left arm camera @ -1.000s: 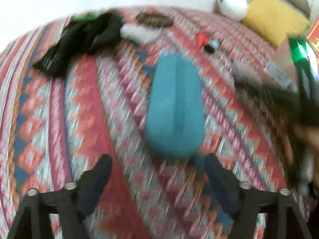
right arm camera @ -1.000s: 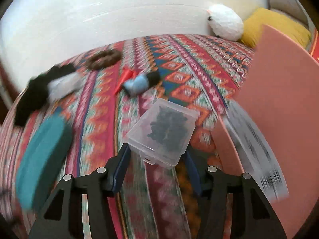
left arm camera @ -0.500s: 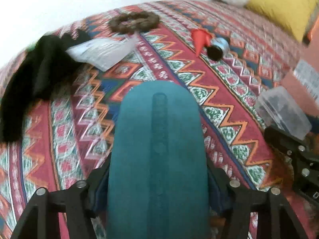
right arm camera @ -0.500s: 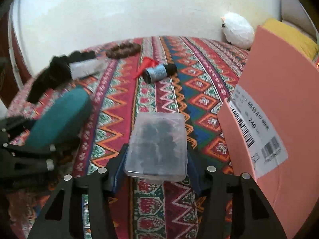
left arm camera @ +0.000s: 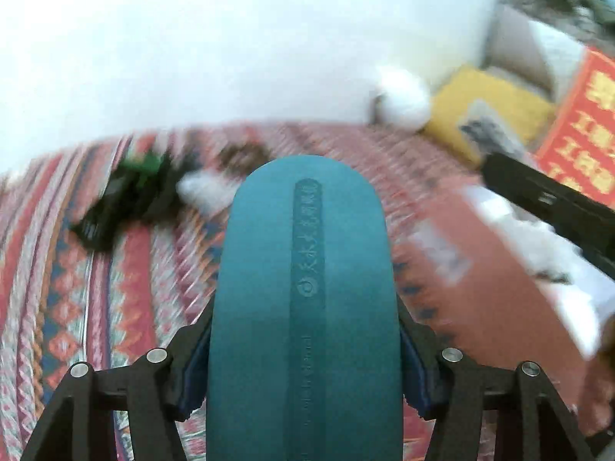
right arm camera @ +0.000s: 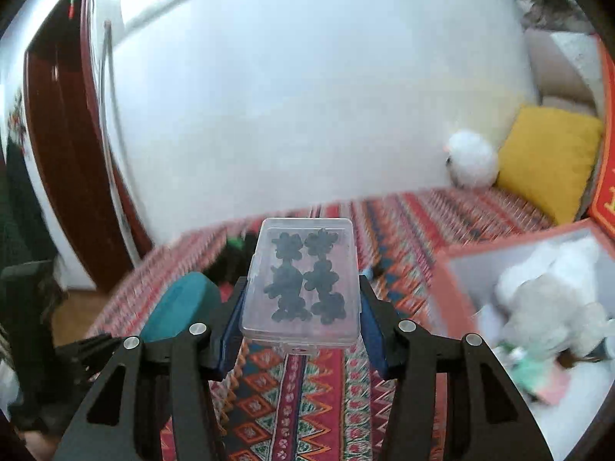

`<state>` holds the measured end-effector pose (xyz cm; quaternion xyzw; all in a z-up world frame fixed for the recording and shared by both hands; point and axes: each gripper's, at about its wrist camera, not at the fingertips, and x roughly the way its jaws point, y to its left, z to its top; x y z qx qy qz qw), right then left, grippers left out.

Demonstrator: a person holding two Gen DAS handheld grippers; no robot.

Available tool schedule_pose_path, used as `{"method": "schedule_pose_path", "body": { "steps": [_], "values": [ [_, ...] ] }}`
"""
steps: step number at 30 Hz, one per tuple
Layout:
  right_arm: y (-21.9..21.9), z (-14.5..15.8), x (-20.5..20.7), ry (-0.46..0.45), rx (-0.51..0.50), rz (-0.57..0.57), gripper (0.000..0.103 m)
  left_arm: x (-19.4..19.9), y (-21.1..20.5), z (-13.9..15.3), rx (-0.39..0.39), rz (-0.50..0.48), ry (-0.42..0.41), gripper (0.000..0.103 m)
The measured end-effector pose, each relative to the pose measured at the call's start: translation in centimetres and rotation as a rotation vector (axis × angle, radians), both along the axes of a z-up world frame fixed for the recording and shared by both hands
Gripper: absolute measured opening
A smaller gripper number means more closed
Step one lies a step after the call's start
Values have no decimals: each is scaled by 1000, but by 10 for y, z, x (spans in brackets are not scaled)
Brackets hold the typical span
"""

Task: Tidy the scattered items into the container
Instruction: 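Carry the clear box and teal case into the pink box, open both tools, then grasp the small blue bottle with the right tool while the left tool grasps the paper tag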

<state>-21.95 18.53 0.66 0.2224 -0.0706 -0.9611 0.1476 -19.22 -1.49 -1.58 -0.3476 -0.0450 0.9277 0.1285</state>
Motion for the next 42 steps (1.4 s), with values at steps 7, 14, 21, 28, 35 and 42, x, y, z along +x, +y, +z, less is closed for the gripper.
{"method": "schedule_pose_path", "body": {
  "steps": [7,14,21,28,35,42],
  "values": [
    [102,59,33,185,50,-335,56,1,105,62,-14,-172,68,67],
    [223,53,29,57,35,-565,56,-45,223,55,-21,-243,11,68],
    [265,0,-3,-227,156,-576,81,-61,266,46,-94,-243,18,91],
    [268,16,10,-159,41,-578,88,-51,208,38,-99,-137,13,95],
    [201,38,6,-89,-7,-387,91,-37,109,-38,-110,52,-125,96],
    [93,14,-11,-166,-80,-65,91,-35,10,-99,-38,228,-235,96]
  ]
}}
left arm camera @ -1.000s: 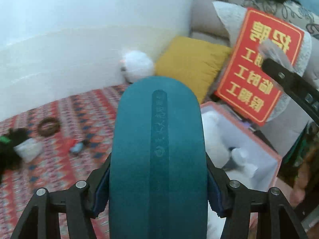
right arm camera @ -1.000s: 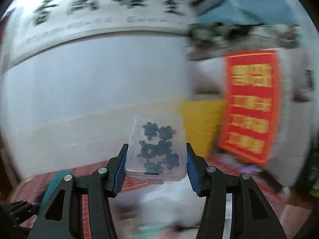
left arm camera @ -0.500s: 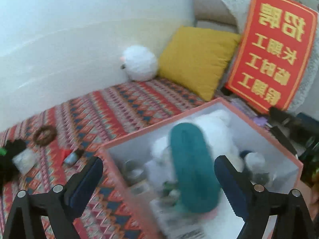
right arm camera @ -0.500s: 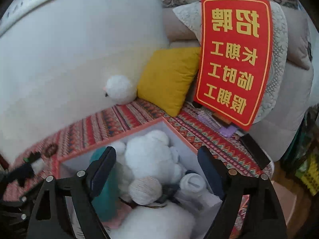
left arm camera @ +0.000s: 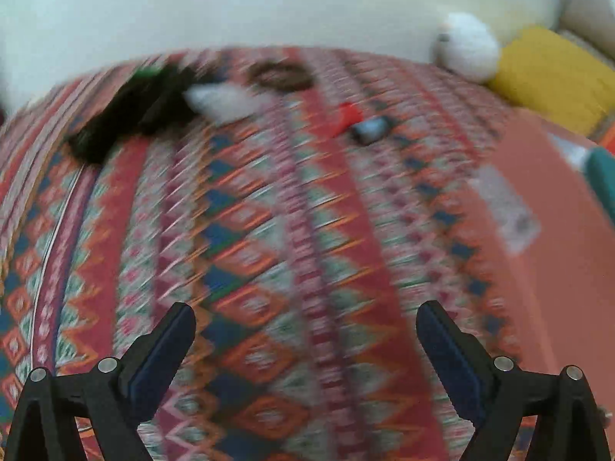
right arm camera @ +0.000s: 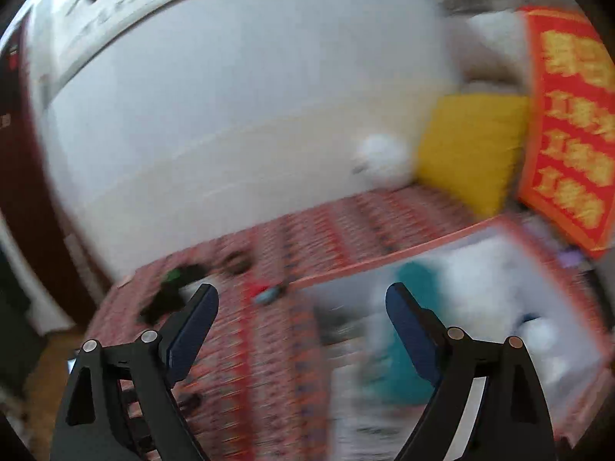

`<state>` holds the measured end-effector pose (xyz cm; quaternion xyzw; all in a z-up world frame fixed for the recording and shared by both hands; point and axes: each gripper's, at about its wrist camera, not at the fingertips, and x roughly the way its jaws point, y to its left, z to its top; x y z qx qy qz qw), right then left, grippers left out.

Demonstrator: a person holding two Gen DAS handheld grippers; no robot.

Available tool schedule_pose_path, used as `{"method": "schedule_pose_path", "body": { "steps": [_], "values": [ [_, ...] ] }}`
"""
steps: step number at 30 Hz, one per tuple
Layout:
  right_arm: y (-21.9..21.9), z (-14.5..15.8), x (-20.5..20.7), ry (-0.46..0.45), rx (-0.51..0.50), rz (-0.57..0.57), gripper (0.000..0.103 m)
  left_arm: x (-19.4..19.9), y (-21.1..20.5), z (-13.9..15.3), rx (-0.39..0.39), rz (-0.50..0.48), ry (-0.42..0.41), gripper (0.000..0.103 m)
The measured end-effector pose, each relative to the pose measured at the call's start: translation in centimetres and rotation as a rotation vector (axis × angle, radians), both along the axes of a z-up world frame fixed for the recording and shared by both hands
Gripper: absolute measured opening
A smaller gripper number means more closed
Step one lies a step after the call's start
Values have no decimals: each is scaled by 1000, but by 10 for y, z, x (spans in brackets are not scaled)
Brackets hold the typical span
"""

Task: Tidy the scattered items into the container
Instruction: 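Grasp the small blue bottle with the right tool while the left tool grasps the paper tag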

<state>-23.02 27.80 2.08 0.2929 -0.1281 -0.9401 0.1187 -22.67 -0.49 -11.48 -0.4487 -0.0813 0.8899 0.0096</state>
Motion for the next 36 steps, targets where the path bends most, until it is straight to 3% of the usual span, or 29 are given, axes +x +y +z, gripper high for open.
{"method": "schedule_pose_path", "body": {
  "steps": [3,5,9,12,14,19,25,26,28,29,30,32,33,34,36],
  "values": [
    [-42,-32,-17,-97,-83,96,91,-4,-36,-14,69,56,-15,96],
    [-66,-68,-35,-215,-146,136,91,-12,-58,-17,130,91,-13,96],
    [-92,-127,-66,-359,-129,70,82,-44,-92,-20,270,138,0,96],
    [-110,-157,-86,-374,-2,66,72,-79,-104,-22,355,142,2,96],
    [-114,-174,-98,-377,27,62,72,-105,-106,-26,387,141,-3,96],
    [-105,-204,-132,-388,-18,18,72,-177,-104,-46,407,175,-31,96],
    [-94,-203,-192,-317,-147,-68,73,-244,-105,-58,399,251,-21,96],
    [-97,-203,-202,-307,-158,-77,73,-250,-101,-58,376,241,-12,92],
    [-101,-205,-224,-300,-182,-111,73,-256,-91,-59,330,213,-6,62],
    [-101,-208,-234,-303,-201,-141,73,-256,-86,-61,306,196,-6,40],
    [-99,-211,-239,-308,-215,-169,73,-257,-82,-62,288,178,-6,31],
    [-96,-214,-246,-311,-225,-216,58,-250,-78,-64,301,150,10,27],
    [-95,-215,-248,-311,-218,-221,33,-245,-77,-65,313,138,15,24],
    [-93,-217,-249,-318,-237,-198,27,-240,-77,-66,329,129,14,21],
    [-90,-218,-244,-335,-255,-165,26,-229,-76,-67,374,110,6,11]
  ]
}}
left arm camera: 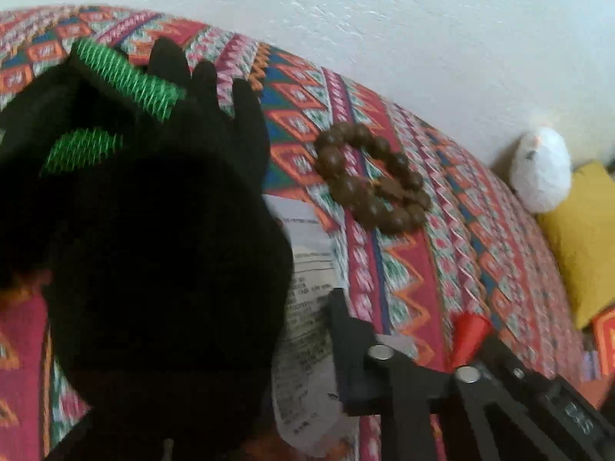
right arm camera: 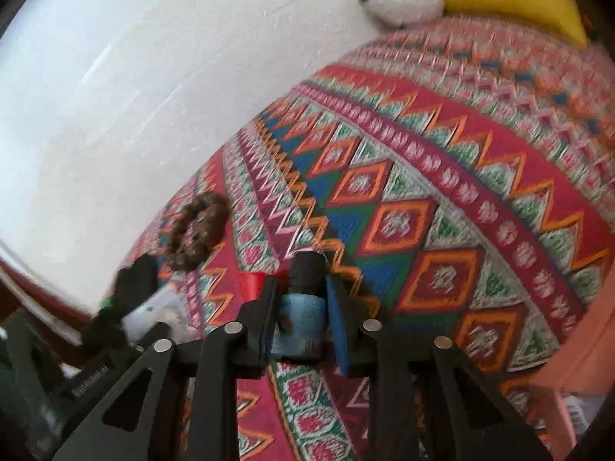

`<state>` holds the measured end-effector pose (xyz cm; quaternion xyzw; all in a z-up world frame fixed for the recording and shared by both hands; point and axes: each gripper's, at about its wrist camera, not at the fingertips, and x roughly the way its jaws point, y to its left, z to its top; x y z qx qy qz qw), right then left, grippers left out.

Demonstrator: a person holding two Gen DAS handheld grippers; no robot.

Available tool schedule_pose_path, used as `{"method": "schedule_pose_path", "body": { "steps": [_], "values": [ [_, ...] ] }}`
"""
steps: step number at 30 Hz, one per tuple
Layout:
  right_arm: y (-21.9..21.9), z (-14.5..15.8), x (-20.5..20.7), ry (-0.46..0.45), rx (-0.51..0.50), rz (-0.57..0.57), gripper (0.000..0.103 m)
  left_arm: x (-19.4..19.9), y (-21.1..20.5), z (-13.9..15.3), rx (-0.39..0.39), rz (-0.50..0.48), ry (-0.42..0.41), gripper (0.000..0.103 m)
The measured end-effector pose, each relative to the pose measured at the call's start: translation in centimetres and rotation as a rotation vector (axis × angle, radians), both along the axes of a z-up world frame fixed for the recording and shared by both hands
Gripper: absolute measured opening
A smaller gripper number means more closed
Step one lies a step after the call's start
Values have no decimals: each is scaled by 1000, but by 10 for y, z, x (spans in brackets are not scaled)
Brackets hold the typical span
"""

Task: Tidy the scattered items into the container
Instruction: 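Grasp the small blue bottle with the right tool while the left tool grasps the paper tag, then carry the blue bottle and paper tag into the pink box, open both tools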

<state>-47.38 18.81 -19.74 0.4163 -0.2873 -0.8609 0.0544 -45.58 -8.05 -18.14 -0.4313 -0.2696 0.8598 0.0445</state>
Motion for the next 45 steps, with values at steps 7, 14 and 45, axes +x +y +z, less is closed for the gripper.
{"method": "schedule_pose_path", "body": {
  "steps": [7,14,45],
  "values": [
    [-17,15,57,-34,-31,172,26,88,11,17,62,-60,20,4],
    [-20,70,146,39,-47,328,26,181,10,71,18,-62,106,4],
    [326,174,301,224,-65,-421,80,225,325,192,-146,-607,239,80]
  ]
}}
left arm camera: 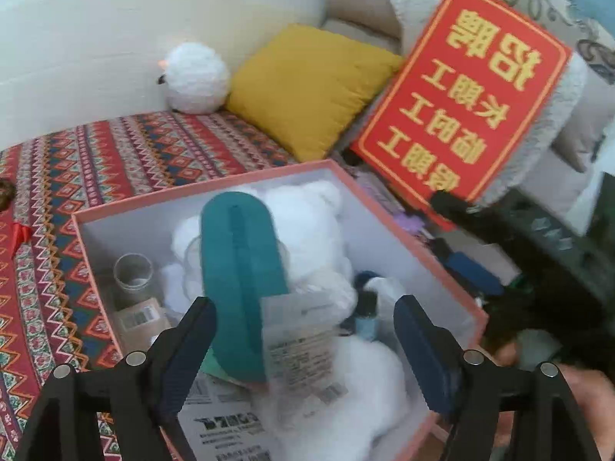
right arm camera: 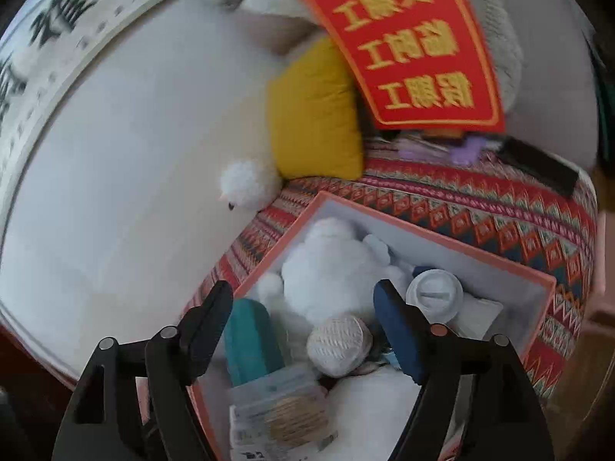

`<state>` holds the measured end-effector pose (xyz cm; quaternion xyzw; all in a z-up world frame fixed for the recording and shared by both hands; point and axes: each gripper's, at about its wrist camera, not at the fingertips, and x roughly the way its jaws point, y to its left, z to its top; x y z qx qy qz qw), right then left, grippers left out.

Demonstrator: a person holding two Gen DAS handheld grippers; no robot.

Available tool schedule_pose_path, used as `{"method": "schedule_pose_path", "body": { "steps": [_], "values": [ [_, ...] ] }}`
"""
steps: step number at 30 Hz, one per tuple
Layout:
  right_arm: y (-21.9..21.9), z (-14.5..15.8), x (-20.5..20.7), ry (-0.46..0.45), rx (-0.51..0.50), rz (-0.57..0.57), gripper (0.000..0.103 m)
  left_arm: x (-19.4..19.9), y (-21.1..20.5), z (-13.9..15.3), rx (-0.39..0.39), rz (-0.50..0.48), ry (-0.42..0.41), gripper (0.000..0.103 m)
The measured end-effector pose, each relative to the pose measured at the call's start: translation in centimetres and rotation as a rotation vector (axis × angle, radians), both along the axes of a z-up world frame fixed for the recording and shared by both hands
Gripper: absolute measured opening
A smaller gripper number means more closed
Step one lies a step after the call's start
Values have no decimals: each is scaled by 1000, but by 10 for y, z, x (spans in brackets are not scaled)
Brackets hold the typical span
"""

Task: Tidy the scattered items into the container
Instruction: 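Carry the blue bottle and paper tag into the pink box, open both tools, then grasp the red cone with the right tool while the left tool grasps the bead bracelet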

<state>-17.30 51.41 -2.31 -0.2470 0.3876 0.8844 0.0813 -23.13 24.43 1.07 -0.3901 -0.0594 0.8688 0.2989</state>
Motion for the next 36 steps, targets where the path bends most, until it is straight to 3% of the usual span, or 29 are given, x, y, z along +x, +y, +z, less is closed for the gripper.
{"method": "schedule_pose_path", "body": {
  "steps": [7,11,14,17,21,23,27,32,36],
  "values": [
    [-21,9,-2,36,-6,43,84,-2,-44,-25,-21,121,-74,83],
    [-62,22,-6,85,32,146,84,13,-94,-38,-79,225,-49,83],
    [-121,33,-11,117,120,275,84,22,-143,-54,-158,322,-32,85],
    [-195,31,-22,113,227,428,85,29,-194,-78,-290,419,-12,85],
    [-295,-14,-45,8,293,612,84,39,-259,-121,-385,500,-44,85],
    [-331,-45,-60,-85,333,665,83,38,-279,-138,-380,509,-76,85],
    [-370,-93,-105,-217,413,660,79,17,-302,-150,-322,494,-122,85],
    [-383,-115,-174,-220,458,601,79,-49,-317,-110,-117,495,-138,85],
    [-382,-136,-246,-216,431,534,79,-127,-315,-80,-91,500,-102,85]
  ]
}}
